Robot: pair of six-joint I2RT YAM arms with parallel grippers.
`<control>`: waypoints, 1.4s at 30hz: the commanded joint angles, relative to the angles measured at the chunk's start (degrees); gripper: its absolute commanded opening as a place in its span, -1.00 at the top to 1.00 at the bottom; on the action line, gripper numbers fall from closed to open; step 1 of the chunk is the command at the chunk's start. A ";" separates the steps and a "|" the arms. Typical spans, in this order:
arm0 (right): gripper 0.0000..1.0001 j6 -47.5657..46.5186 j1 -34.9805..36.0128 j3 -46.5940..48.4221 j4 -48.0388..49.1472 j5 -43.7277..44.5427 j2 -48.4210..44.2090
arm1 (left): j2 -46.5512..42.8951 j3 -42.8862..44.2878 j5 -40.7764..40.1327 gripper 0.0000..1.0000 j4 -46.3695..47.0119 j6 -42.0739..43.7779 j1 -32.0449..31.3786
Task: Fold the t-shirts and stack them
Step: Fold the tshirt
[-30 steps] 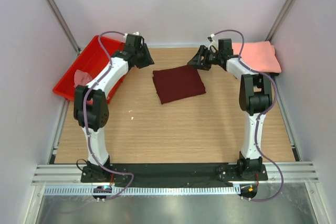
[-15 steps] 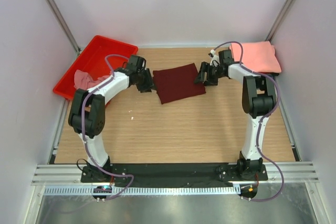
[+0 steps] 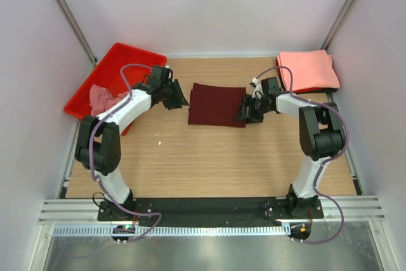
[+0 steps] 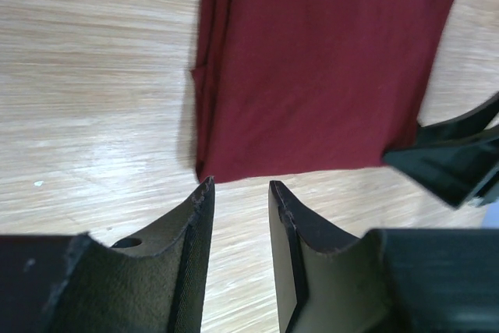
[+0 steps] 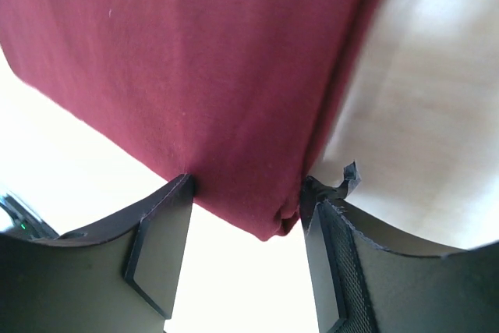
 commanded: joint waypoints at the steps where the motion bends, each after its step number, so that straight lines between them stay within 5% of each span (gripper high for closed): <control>1: -0.25 0.56 2.80 -3.96 0.67 3.35 -4.75 | -6.40 -3.24 2.58 0.28 7.61 -0.72 -0.05; 6: -0.30 1.96 1.23 -3.26 -7.51 13.38 -6.76 | -5.29 -3.70 7.60 0.25 11.93 -1.61 -0.32; 13: -0.33 3.98 -1.06 1.74 -17.27 13.84 -13.27 | -4.30 -1.76 8.75 0.28 8.52 -2.13 -0.49; 14: -0.26 4.68 -1.15 3.58 -17.01 12.09 -13.37 | -4.48 -1.15 8.05 0.29 7.20 -1.96 -0.41; 17: 0.63 7.74 -0.97 6.57 -11.93 -1.42 -11.45 | -4.92 1.05 7.87 0.29 3.06 -0.82 -0.32; 20: 0.98 11.01 0.34 10.08 -5.15 -11.21 -6.71 | -5.19 0.79 8.57 0.28 3.58 -1.25 -0.32; 34: 0.97 17.61 6.41 19.24 8.48 -23.96 19.30 | 7.38 -0.70 11.91 0.38 14.75 -7.67 -1.55; 42: 0.97 19.09 6.41 20.38 9.79 -26.16 19.78 | 6.77 0.79 8.22 0.38 12.90 -5.83 -2.86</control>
